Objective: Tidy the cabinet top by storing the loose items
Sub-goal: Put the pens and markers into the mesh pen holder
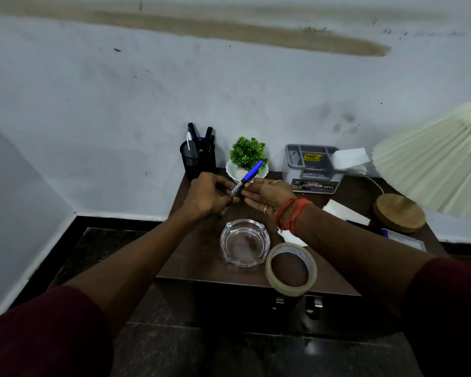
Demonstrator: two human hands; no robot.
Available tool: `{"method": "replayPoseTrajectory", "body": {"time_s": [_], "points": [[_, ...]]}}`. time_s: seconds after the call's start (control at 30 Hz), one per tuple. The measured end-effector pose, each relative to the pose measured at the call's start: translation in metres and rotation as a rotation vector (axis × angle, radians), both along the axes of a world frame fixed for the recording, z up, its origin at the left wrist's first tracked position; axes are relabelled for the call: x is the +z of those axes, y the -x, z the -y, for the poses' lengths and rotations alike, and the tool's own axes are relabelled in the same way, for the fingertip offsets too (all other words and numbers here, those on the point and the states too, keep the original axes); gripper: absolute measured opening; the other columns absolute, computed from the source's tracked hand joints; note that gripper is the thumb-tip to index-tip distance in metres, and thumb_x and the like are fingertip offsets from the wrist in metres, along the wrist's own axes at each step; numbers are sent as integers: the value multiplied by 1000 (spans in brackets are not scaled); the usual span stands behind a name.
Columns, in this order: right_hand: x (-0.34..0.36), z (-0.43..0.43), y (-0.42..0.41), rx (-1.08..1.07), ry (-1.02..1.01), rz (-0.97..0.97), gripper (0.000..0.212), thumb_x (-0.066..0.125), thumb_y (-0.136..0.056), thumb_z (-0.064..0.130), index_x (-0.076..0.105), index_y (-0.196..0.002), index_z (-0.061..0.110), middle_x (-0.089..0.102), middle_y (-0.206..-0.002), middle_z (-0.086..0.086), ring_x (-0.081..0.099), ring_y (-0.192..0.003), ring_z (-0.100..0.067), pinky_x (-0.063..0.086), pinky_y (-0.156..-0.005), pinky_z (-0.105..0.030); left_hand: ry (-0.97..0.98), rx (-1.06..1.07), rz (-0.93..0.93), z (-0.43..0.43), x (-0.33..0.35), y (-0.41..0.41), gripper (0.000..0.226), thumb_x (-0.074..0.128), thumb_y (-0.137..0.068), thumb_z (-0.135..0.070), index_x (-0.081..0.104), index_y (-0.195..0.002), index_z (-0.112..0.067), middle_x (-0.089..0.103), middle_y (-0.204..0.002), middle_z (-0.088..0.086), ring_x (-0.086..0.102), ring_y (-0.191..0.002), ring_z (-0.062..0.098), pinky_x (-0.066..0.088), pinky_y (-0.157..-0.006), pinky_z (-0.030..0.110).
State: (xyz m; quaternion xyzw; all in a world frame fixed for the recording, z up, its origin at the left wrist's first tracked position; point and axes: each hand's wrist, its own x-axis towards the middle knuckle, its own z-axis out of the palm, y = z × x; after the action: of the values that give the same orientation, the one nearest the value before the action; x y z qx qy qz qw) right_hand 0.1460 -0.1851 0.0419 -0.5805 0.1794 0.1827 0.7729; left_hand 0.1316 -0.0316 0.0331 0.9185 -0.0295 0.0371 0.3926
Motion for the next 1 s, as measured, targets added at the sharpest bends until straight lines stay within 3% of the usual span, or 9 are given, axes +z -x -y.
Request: {"method": "replayPoseTrajectory", "body": {"time_s": [0.07,0.17,0.33,0.47,0.57,0.73,0.87,1.0], "points": [[9,-6,2,19,-15,40,18,59,-89,0,51,-101,12,64,-82,-4,63,-72,-12,55,-63,-23,2,17,22,-8,9,5,27,85,-69,-25,77,-94,-21,72,-80,-5,63,-68,2,43,-59,3],[25,-19,7,87,21,109,27,60,-90,3,55,-114,12,65,-86,-3,62,-74,-11,52,-75,-27,-2,39,66,-22,21,11,29,86,-67,-29,77,-94,-25,73,-80,-9,68,-74,6,55,-73,22],[54,-47,9,184,175,270,25,64,-87,3,60,-110,12,66,-95,-6,65,-79,-14,55,-63,-22,-5,142,140,-41,39,14,29,84,-69,-22,76,-95,-15,76,-85,2,70,-75,11,52,-67,20],[77,-64,-3,200,276,424,16,67,-82,1,64,-87,16,66,-82,-4,65,-78,-17,57,-63,-25,23,180,193,-60,56,3,30,86,-63,-30,76,-89,-19,76,-83,-1,71,-68,13,60,-68,35],[88,-71,-15,201,390,541,23,69,-79,4,69,-99,17,72,-89,-8,71,-81,-20,60,-73,-33,-32,177,252,-70,70,-5,29,84,-65,-32,77,-92,-21,77,-87,-4,71,-68,12,61,-67,38],[97,-79,-33,182,518,690,23,71,-74,9,68,-87,28,73,-76,1,73,-76,-16,60,-78,-36,-43,181,306,-75,86,-23,26,81,-70,-25,77,-93,-15,77,-91,3,72,-69,18,61,-70,40],[94,-85,-44,178,580,738,22,70,-73,12,67,-81,32,72,-72,6,73,-79,-13,59,-83,-36,-5,203,291,-75,80,-37,26,80,-68,-21,76,-92,-10,76,-91,8,73,-73,23,61,-71,43],[84,-89,-51,167,581,713,21,66,-74,9,71,-80,28,72,-70,4,73,-73,-11,61,-75,-31,28,231,253,-74,68,-46,30,80,-64,-21,76,-91,-9,76,-90,10,72,-73,26,60,-72,44]]}}
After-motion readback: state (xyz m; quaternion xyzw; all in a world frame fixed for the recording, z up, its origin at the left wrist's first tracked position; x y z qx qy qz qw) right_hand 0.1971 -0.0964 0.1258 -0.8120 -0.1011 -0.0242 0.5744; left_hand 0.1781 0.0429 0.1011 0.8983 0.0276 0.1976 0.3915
